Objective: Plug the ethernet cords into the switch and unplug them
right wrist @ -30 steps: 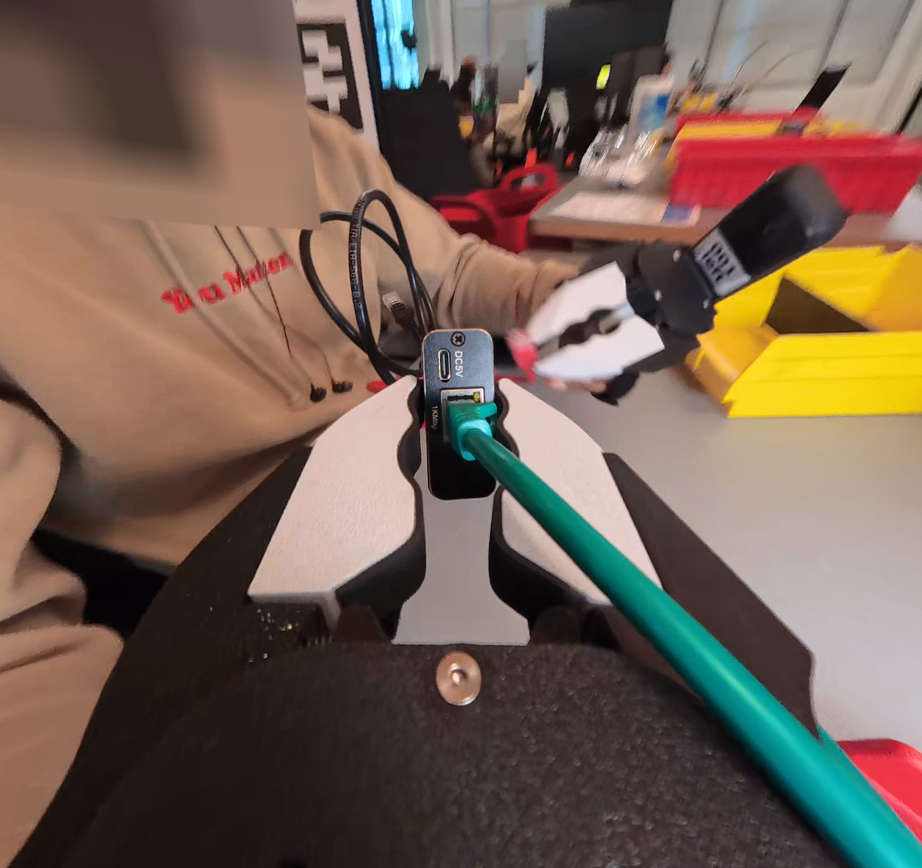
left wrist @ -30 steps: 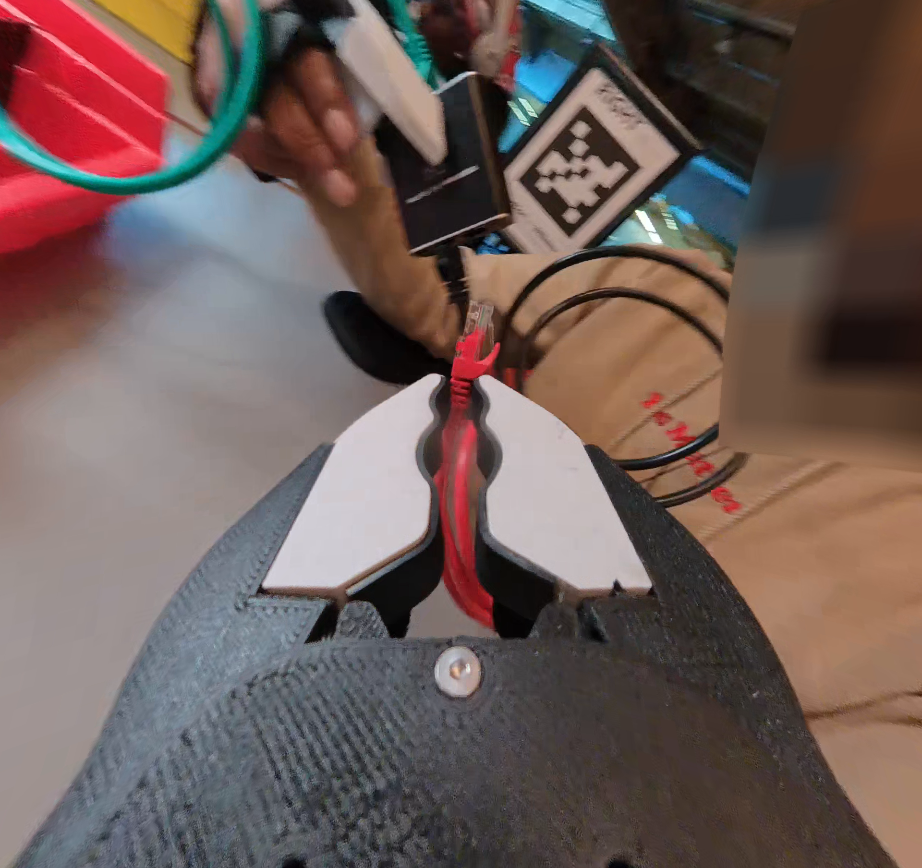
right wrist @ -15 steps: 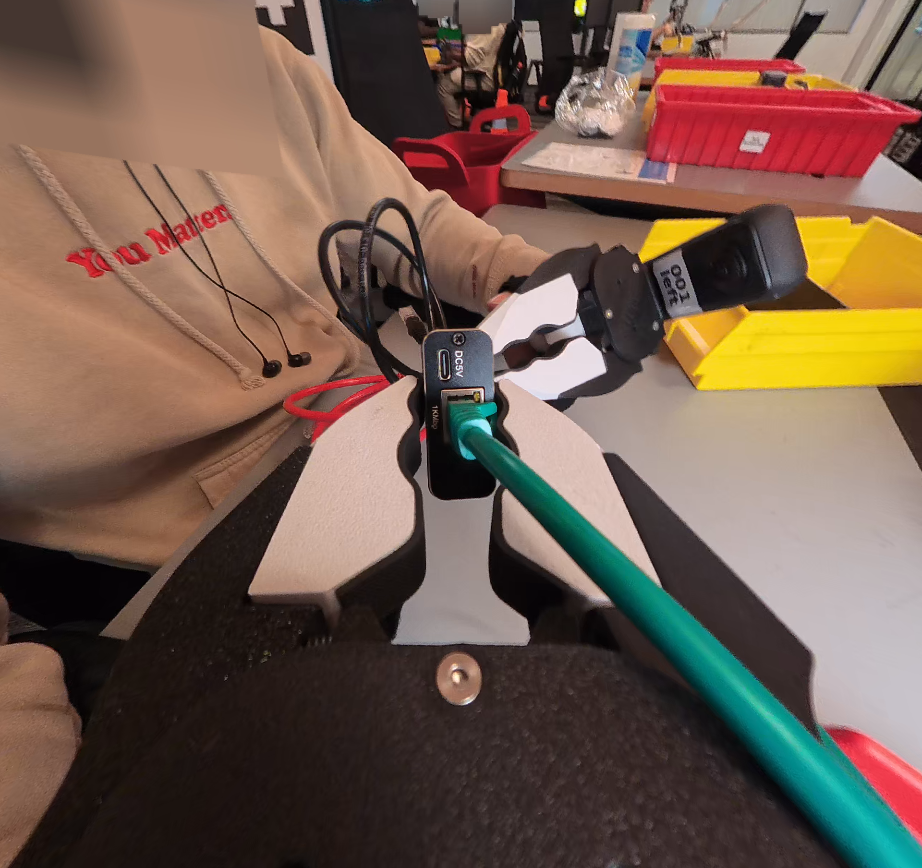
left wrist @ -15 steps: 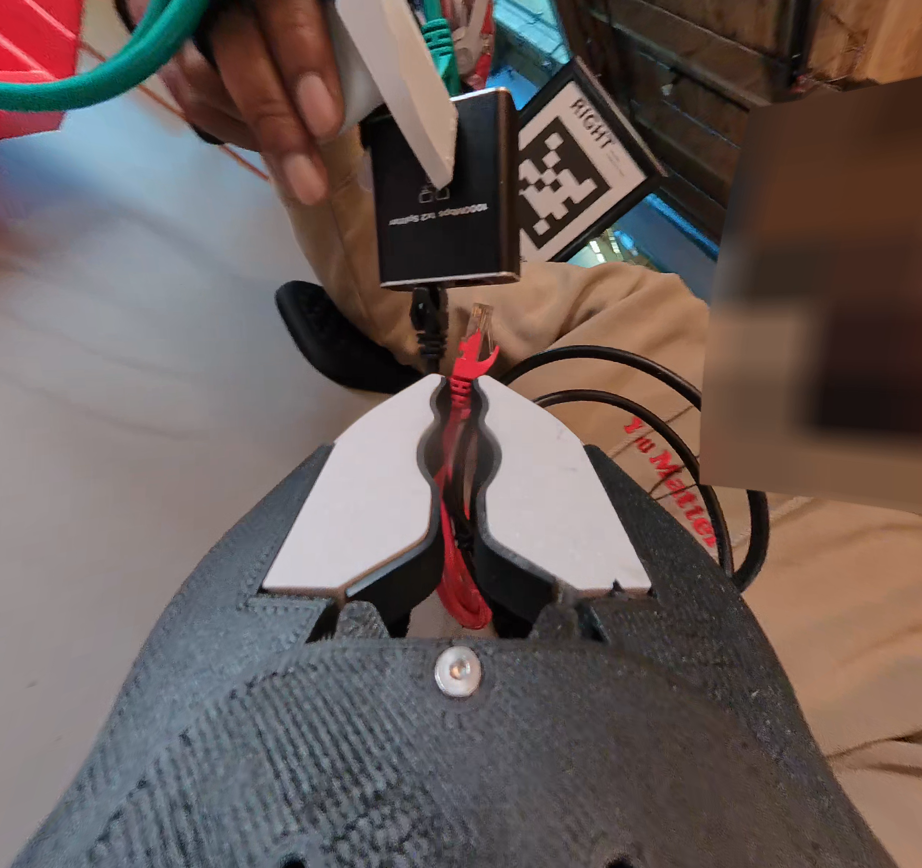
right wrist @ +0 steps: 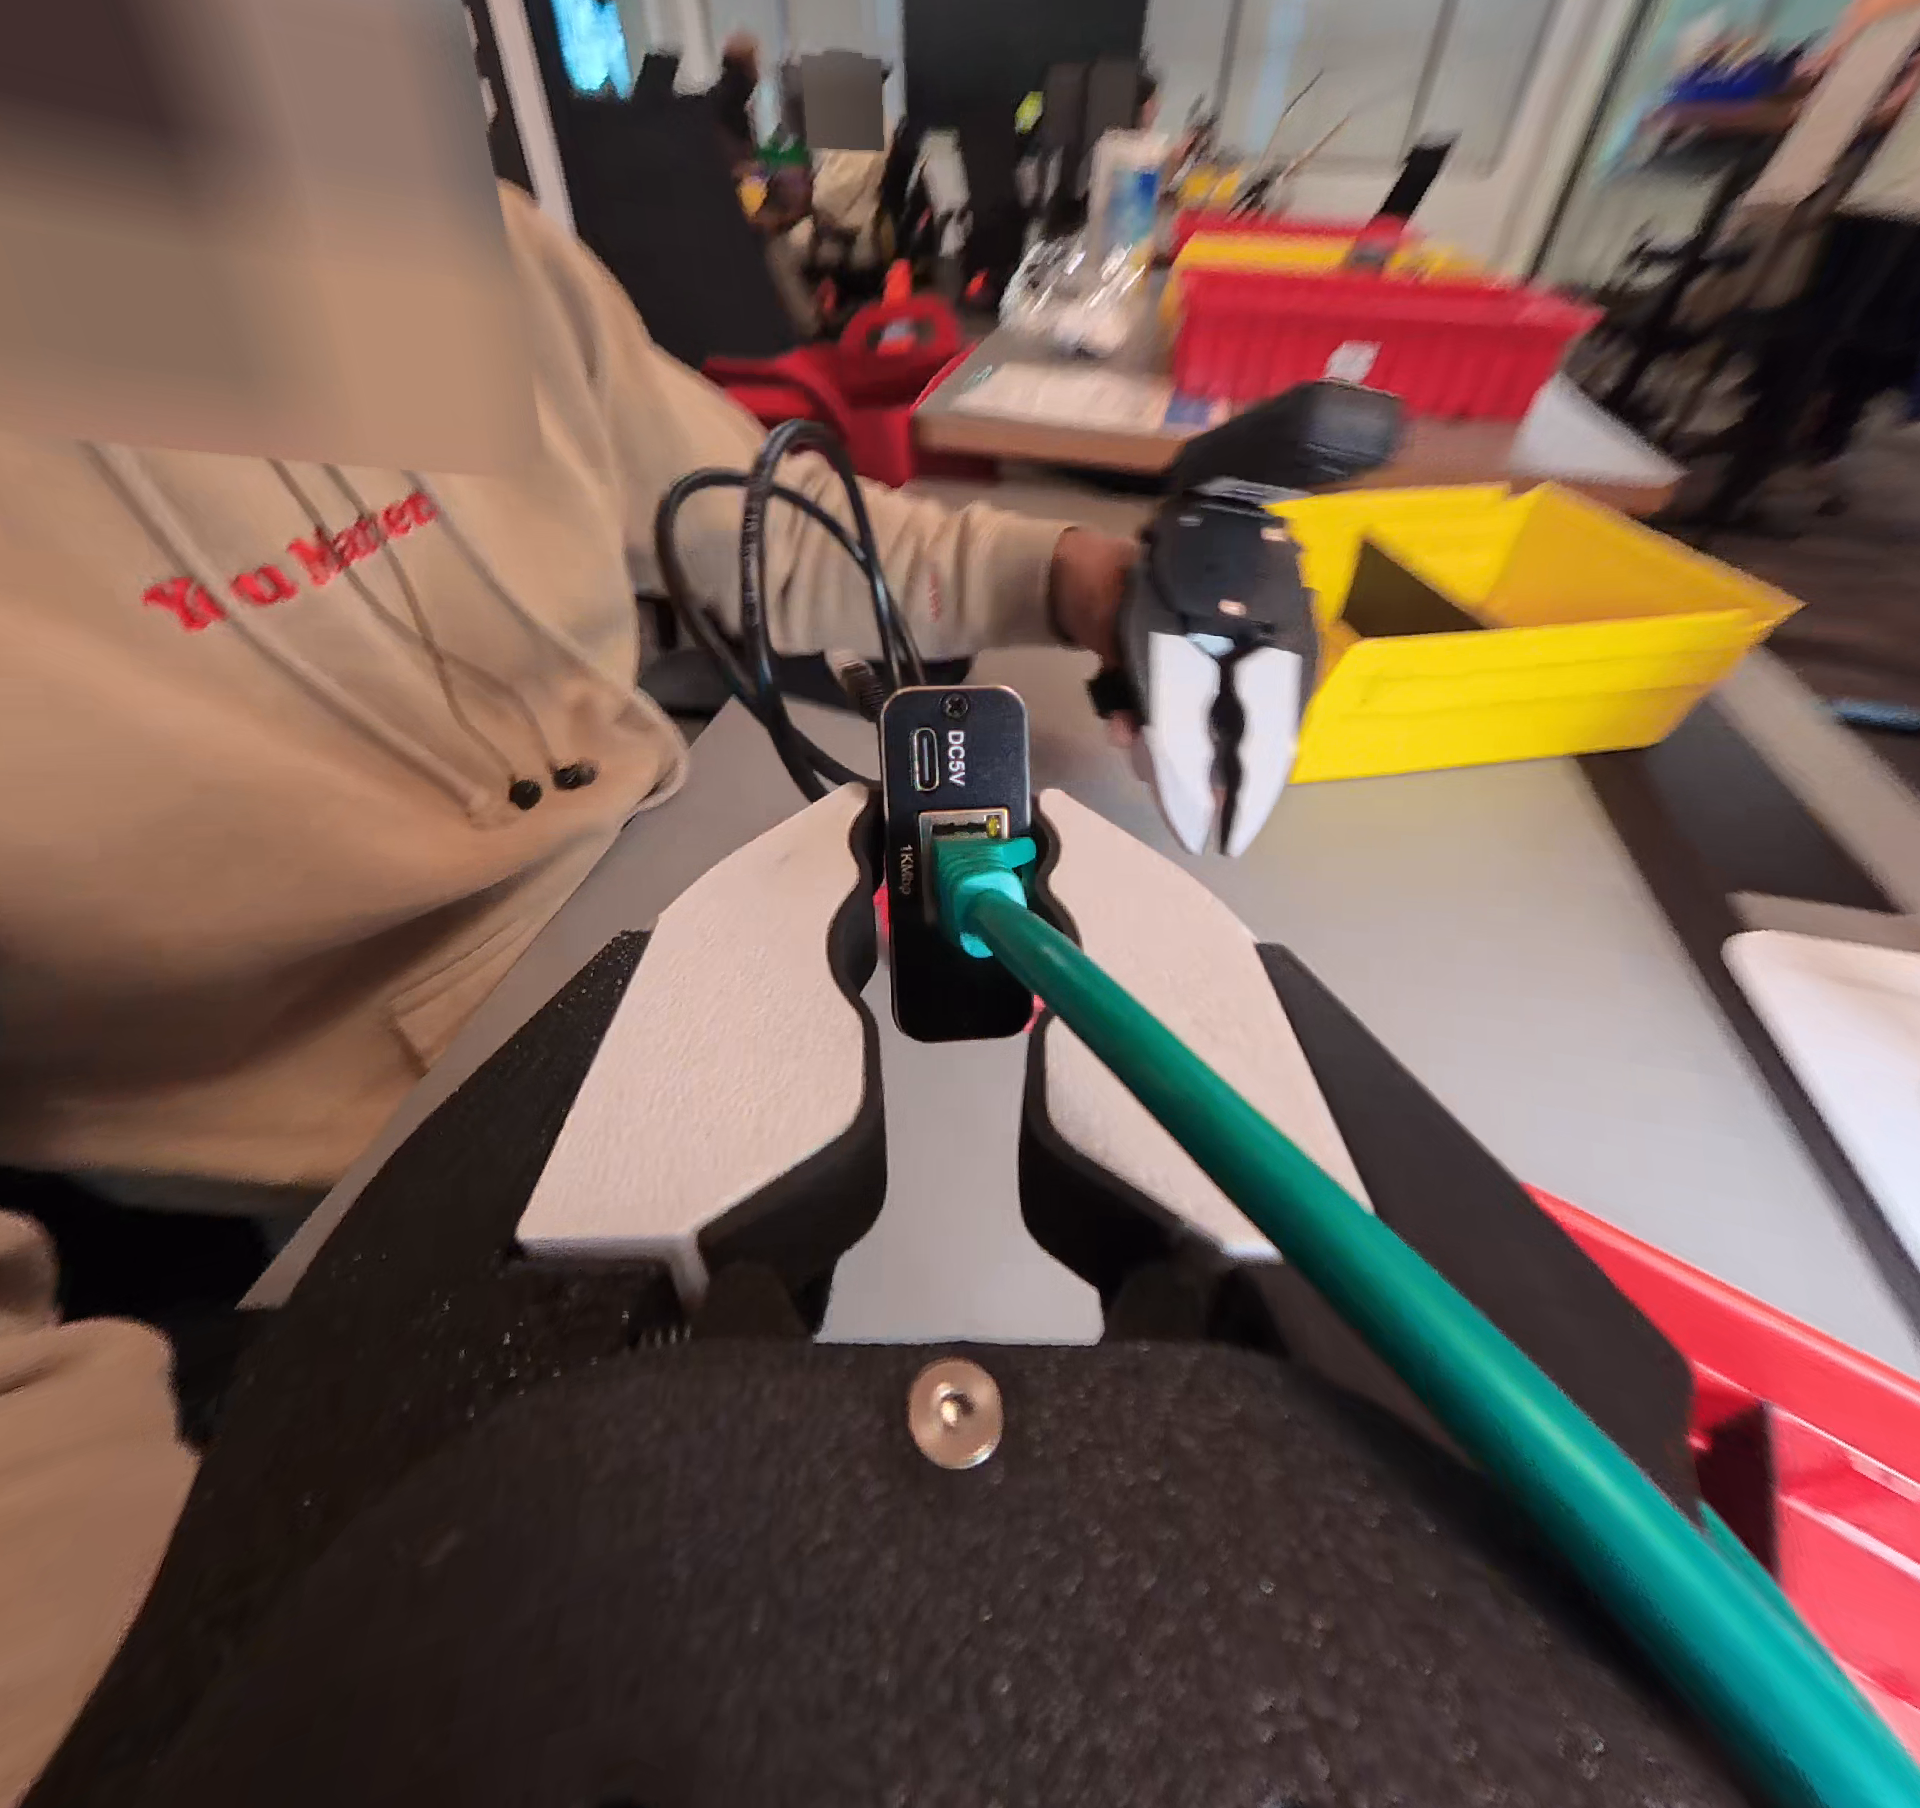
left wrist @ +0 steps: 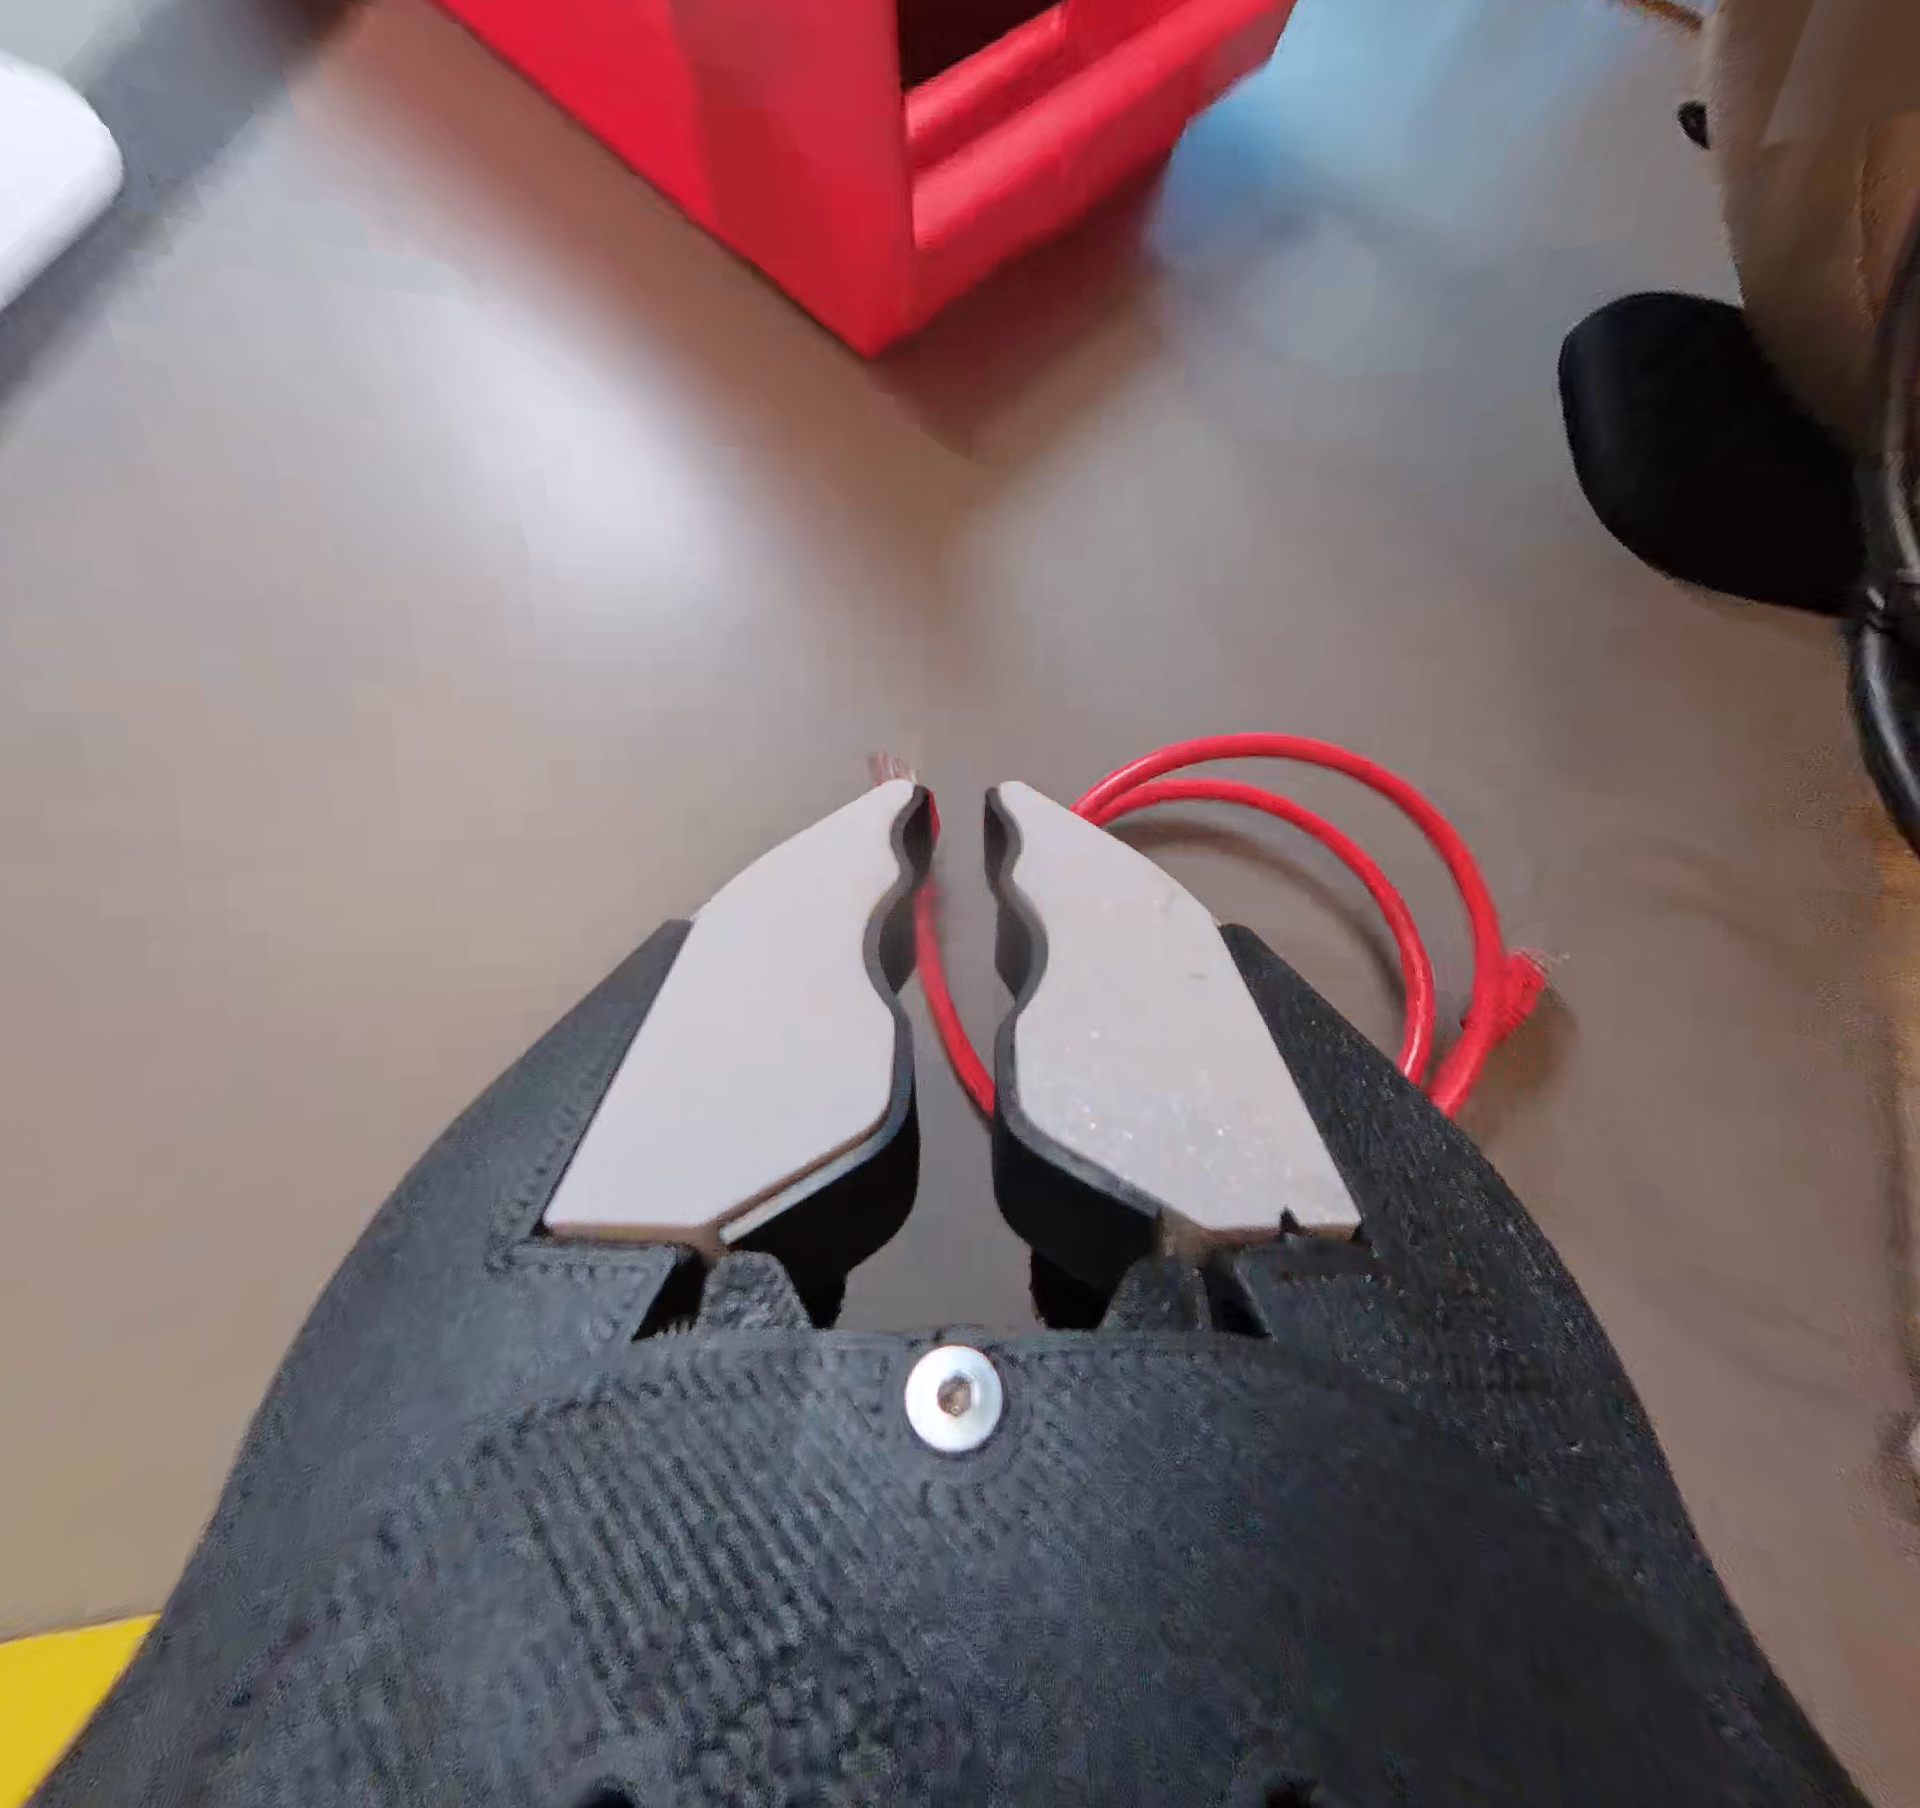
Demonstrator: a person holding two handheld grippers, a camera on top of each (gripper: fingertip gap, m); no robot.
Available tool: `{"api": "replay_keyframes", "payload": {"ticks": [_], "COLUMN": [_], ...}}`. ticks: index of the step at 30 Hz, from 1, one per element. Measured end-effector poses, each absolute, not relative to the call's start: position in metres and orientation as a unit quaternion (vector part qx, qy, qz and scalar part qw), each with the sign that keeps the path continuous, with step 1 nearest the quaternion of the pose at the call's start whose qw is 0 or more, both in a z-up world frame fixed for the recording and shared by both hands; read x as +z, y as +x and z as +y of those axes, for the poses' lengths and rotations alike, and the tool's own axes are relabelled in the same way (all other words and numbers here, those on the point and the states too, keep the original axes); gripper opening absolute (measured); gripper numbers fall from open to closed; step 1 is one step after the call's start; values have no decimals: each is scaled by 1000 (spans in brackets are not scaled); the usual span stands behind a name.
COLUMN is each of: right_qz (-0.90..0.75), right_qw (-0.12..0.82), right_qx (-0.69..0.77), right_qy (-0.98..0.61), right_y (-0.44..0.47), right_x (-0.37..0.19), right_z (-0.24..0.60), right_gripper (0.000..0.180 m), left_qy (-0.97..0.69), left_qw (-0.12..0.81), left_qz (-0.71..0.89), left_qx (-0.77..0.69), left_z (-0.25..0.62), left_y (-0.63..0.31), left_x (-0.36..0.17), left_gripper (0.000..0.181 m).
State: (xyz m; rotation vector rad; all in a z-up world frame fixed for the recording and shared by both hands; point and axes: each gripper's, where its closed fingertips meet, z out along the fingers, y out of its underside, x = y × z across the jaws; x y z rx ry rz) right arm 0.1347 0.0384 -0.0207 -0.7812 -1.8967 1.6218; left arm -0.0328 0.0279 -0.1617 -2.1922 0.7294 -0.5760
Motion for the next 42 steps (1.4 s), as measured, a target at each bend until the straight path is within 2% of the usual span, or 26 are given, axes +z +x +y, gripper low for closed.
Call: {"api": "replay_keyframes", "payload": {"ticks": [2, 4, 9, 14, 16, 17, 18, 19, 23, 27, 32, 42], "right_qz": [-682, -662, -614, -585, -572, -567, -562, -557, -543, -543, -551, -565], "right_qw": [288, 312, 347, 373, 384, 390, 395, 399, 414, 407, 394, 369], "right_qx": [607, 618, 656, 674, 679, 680, 680, 681, 684, 690, 692, 692], "right_qy": [-289, -288, -270, -254, -254, -255, -255, -256, -257, -250, -250, -257], "right_y": [140, 143, 156, 167, 170, 172, 173, 174, 175, 176, 170, 159], "right_x": [-12, -5, 11, 24, 27, 29, 30, 31, 36, 38, 38, 30], "right_z": [48, 57, 69, 77, 83, 85, 87, 89, 97, 94, 91, 85], "right_gripper": [25, 25, 25, 25, 25, 25, 25, 25, 25, 25, 25, 25], "left_qy": [-828, -801, -775, -776, -779, -779, -780, -786, -835, -852, -864, -831], "left_qw": [402, 382, 209, 124, 97, 94, 100, 108, 133, 144, 196, 277], "left_qz": [328, 409, 565, 603, 609, 611, 609, 601, 523, 446, 340, 283], "left_qx": [-214, -214, -190, -138, -112, -105, -103, -97, -106, -234, -316, -391], "left_z": [20, -5, -74, -84, -85, -85, -82, -77, -57, -58, -31, -16], "left_y": [-28, -15, 7, 12, 9, 9, 11, 12, 3, 6, 9, 5], "left_x": [-140, -132, -177, -222, -234, -236, -234, -232, -221, -201, -189, -144], "left_gripper": [13, 16, 29, 41, 41, 35, 16, 15, 13, 12, 12, 11]}}
